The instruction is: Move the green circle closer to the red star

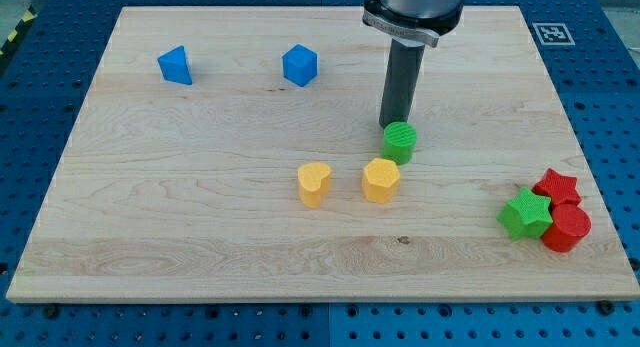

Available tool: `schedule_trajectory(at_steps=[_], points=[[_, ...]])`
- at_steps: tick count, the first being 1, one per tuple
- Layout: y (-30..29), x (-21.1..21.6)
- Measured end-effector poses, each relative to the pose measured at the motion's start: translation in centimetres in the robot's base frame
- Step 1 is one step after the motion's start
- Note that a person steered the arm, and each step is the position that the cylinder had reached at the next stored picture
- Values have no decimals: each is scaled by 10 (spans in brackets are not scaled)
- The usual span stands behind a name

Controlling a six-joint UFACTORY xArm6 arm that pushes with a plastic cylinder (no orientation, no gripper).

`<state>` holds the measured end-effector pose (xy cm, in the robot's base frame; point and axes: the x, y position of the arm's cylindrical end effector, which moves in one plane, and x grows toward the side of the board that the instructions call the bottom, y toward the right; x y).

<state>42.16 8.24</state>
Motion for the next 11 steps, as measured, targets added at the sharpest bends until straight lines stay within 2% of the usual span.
schedule_trajectory(at_steps=[2,3,4,6,11], points=[[-34,4],[-27,24],[7,46],[73,54],[151,57]])
